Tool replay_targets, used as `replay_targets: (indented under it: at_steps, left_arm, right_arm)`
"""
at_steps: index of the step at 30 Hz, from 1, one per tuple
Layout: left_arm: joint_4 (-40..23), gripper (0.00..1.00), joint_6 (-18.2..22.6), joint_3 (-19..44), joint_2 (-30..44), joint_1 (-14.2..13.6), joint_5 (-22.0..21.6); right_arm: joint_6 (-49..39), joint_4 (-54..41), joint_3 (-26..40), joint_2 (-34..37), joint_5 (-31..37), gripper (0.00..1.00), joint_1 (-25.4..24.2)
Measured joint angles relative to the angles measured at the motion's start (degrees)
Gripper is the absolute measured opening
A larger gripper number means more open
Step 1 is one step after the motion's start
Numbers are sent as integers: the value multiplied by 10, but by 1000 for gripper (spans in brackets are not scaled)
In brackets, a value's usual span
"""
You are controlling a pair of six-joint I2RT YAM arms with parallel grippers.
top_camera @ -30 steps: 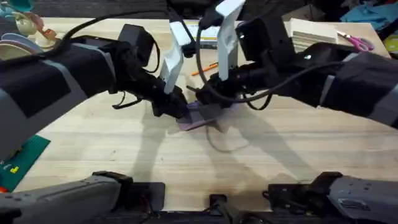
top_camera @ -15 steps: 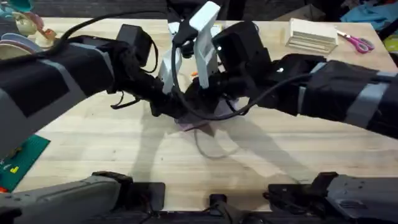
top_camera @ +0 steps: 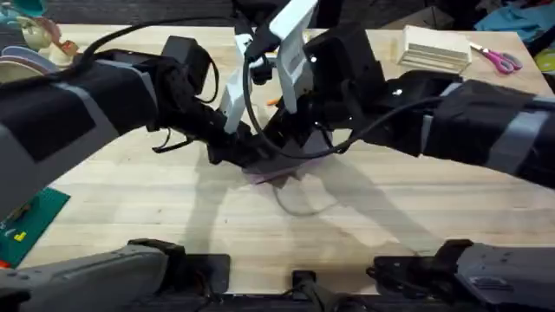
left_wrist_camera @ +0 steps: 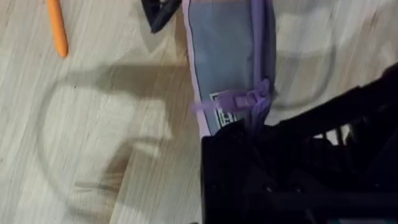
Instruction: Unzip the bag, pick up the pens from the table one at a time and place them inside, then zip the bag closed.
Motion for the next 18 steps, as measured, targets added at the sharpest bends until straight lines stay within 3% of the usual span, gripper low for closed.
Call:
replay_targets:
  at_steps: [5,11,14,18]
  left_arm:
    - [6,42,-8,0,0,-5,2]
    - [15,50,-22,0,0,-10,2]
    - [18,264,-23,0,0,-11,5]
    - [21,763,-27,0,0,-13,13]
  right_arm:
    - [2,-46,1,-36,47,998,21]
    - [10,-106,6,-109,28,998,30]
    - [11,-123,7,-132,25,998,12]
    - [8,-143,7,-156,23,998,-15]
